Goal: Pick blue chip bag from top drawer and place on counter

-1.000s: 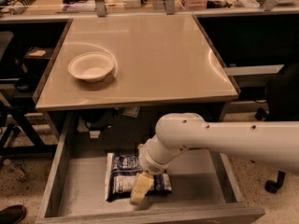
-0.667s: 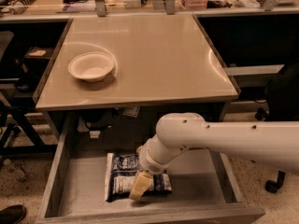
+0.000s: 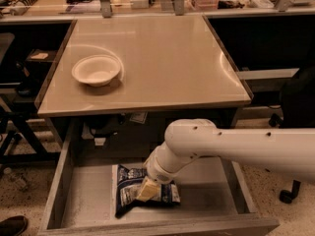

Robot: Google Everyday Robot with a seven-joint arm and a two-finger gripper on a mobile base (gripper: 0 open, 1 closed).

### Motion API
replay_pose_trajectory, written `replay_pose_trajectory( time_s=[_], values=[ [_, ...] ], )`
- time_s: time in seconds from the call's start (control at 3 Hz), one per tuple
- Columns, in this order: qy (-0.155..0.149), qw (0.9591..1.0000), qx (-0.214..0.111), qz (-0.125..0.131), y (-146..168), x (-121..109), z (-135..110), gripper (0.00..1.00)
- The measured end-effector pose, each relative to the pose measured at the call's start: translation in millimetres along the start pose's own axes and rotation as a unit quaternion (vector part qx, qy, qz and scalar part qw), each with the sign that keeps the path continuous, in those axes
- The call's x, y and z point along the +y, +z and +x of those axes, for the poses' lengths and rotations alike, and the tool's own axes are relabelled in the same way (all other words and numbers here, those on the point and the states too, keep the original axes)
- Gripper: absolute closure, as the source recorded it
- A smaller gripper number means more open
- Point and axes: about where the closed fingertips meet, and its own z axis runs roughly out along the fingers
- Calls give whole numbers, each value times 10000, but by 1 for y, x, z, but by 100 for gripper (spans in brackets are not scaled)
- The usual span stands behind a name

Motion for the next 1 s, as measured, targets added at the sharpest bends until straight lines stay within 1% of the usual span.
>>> replay_pose_trajectory(
  time_s=[0.33, 0.67, 1.0],
  values=[
    [0, 10000, 0, 0, 0, 0, 0, 89],
    [0, 10000, 0, 0, -5, 0, -3, 100],
    [266, 9994, 129, 172, -45, -7, -18, 100]
  ],
)
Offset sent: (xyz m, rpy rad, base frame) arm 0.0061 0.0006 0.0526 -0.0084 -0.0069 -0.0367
